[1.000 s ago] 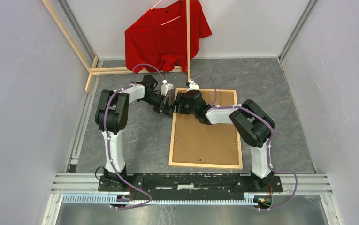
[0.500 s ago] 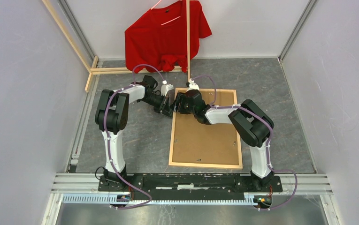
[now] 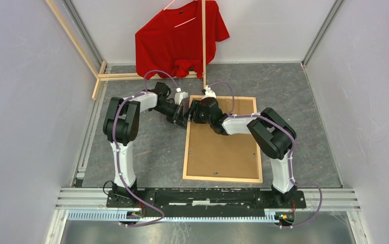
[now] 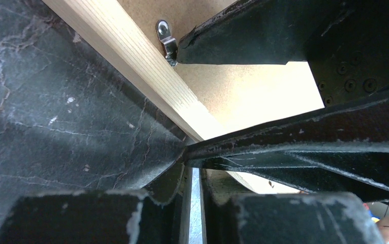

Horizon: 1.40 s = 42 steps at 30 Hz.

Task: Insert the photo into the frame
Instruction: Install the photo frame at the center of the board, then adjust the photo frame at the center of the board.

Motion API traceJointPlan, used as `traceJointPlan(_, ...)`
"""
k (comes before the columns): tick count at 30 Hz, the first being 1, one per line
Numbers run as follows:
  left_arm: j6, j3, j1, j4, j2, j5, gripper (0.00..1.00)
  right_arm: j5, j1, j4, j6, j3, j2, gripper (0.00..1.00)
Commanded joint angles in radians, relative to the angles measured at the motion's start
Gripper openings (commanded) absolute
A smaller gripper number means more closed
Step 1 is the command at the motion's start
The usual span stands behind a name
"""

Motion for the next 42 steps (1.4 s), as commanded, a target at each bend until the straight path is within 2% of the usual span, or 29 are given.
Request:
traceJointPlan(1, 0.004, -0.012, -0.036, 0.035, -0.031, 0.042, 0.16, 0.026, 0.001, 0.002, 0.021, 0.012, 0.058, 0.61)
traceJointPlan(14, -0.002, -0.019, -0.039, 0.035, -0.049, 0.035, 0.16, -0.016, -0.027, 0.059, 0.028, -0.010, 0.029, 0.58)
traceJointPlan(20, 0.041, -0.026, -0.015, -0.024, -0.105, -0.001, 0.16, -0.055, -0.116, 0.029, -0.031, -0.132, -0.196, 0.78)
traceJointPlan(25, 0.103, -0.093, -0.030, -0.036, -0.170, -0.074, 0.16, 0.005, -0.297, -0.098, -0.127, -0.292, -0.460, 0.96)
traceJointPlan(30, 0.148, -0.190, -0.112, -0.008, -0.219, -0.203, 0.17, 0.168, -0.473, -0.224, -0.231, -0.400, -0.614, 0.98)
traceJointPlan(34, 0.155, -0.255, -0.200, 0.021, -0.235, -0.271, 0.17, 0.155, -0.563, -0.237, -0.260, -0.412, -0.574, 0.98)
traceJointPlan(42, 0.163, -0.329, -0.334, 0.019, -0.318, -0.317, 0.18, -0.031, -0.573, -0.275, -0.285, -0.292, -0.366, 0.98)
